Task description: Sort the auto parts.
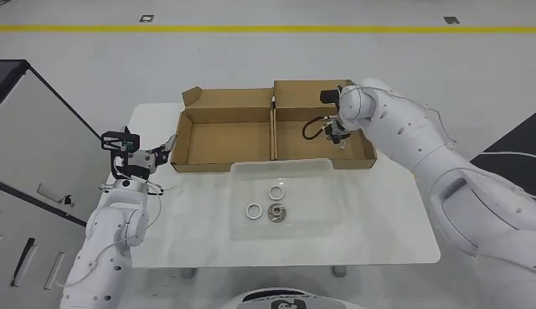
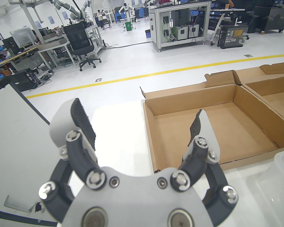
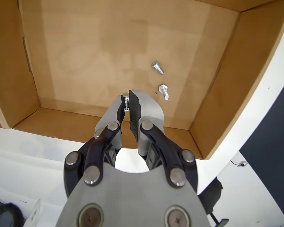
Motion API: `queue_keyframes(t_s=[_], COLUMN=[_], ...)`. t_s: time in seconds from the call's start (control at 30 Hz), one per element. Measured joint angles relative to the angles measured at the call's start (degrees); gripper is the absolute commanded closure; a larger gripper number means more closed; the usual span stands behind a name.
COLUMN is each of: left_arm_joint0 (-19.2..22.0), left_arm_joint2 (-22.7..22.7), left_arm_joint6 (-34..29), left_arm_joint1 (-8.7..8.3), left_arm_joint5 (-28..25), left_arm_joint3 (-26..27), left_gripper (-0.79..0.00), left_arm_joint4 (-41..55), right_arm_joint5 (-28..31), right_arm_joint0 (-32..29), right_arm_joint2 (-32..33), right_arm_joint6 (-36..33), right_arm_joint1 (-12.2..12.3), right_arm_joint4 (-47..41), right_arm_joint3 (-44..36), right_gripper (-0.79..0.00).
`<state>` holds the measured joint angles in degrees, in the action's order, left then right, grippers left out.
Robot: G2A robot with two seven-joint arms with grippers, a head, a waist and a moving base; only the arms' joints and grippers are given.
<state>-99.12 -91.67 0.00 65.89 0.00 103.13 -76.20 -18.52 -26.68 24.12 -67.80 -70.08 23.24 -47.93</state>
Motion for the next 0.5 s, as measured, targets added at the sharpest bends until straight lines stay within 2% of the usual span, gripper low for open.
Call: queue_keyframes(t_s=[0.5], left_arm_joint0=[0.00], left_arm_joint2=[0.00], left_arm_joint6=[0.00], left_arm_joint1=[0.00], left_arm_joint5=[0.00], left_arm_joint3=[0.00], left_gripper=[-0.785], left_arm_joint4=[0.00], right_arm_joint5=[-1.64], right_arm_joint0=[-2.06], right_arm_joint2=[0.25], right_arm_joint6=[-0.93], right_arm_joint1=[-1.88], right_arm_joint4=[0.86], right_arm_joint3=[2.37], right_gripper=[0.000])
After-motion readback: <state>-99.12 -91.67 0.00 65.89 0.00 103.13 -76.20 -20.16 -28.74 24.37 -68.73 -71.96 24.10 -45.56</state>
